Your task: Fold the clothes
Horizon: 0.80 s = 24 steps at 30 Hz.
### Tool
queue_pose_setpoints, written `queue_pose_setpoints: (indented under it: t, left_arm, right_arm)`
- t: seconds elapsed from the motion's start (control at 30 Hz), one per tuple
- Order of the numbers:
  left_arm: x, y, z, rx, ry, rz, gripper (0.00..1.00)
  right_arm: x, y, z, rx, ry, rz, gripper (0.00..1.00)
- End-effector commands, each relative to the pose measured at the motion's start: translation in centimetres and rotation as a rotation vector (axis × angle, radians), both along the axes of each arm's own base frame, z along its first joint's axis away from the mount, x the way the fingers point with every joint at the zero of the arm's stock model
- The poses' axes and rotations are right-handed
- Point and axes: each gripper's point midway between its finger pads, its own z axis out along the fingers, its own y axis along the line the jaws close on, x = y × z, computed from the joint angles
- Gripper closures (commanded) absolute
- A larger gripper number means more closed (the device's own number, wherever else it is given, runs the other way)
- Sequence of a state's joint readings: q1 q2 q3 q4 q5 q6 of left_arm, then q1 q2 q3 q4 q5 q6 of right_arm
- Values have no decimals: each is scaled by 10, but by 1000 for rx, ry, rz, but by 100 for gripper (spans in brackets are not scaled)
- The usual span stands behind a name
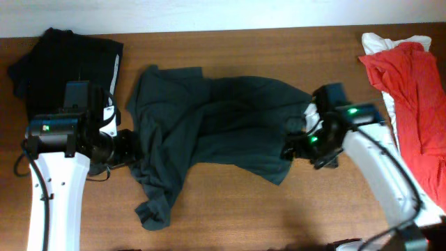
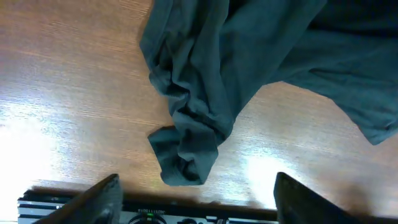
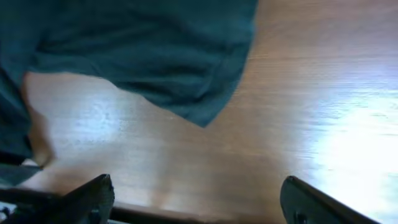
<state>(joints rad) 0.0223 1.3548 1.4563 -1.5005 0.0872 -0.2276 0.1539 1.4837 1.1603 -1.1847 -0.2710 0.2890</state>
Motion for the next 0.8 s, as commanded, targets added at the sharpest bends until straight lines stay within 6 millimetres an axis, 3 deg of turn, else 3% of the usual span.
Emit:
queue_pose_setpoints:
  t: [0.0,0.07,0.17,0.23,0.4,0.5,0.63,0.77]
  left_arm:
    - [1,3,0,10,-9,0,20]
    - [1,3,0,10,-9,1,20]
    - [0,5,0,25,-6,3,15]
    - [0,7,0,35,-8,5,13]
    - [1,7,0,36,-9,5,13]
    - [2,7,0,36,-14,5,13]
    - [2,7,0,36,-13,5,13]
    - [2,7,0,35,-14,5,13]
  right_arm:
    - [-12,26,-40,-7,95,-12,17]
    - [-13,28,-61,-63,135,-24,18]
    - [-16,17,-91,-160,220,-44,23]
    - [-17,17,-104,-171,255,-53,31]
    - [-12,18,-122,-171,254,-60,35]
    - [-11,18,-123,-170,248,-68,58]
    - [-10,12,-124,-206,242,-75,96]
    - [-15,-16,-114,-290,290,-132,96]
